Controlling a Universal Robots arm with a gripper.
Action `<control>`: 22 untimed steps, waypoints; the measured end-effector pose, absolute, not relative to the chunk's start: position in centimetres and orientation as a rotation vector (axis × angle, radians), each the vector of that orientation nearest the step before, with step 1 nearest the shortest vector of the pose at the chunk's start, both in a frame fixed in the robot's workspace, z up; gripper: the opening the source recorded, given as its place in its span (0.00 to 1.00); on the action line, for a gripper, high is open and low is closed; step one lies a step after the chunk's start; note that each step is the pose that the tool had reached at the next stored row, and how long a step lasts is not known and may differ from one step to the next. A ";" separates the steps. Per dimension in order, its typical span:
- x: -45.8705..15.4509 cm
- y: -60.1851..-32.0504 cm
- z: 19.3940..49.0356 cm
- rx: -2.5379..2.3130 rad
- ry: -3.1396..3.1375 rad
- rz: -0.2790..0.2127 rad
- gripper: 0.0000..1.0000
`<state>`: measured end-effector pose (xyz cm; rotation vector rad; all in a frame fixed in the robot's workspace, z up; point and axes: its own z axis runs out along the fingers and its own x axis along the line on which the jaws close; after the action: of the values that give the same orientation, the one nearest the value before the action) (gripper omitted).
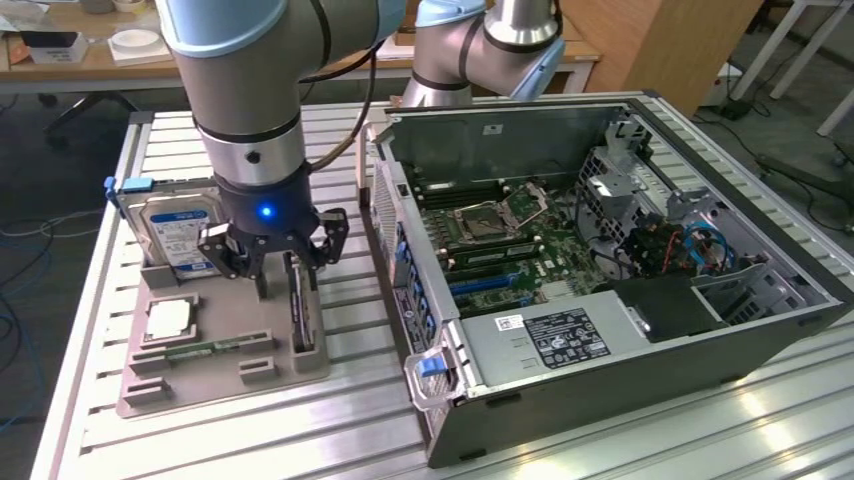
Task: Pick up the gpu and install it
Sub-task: 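Pick up the gpu and move the gpu toward the slot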
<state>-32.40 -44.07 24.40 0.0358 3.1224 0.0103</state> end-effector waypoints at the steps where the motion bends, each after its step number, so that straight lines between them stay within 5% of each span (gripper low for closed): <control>1: -32.4 -44.1 24.3 0.036 3.123 0.010 0.59; 22: -32.1 -43.9 22.5 0.036 3.123 0.010 0.59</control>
<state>-32.08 -43.85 22.54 0.0358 3.1228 0.0101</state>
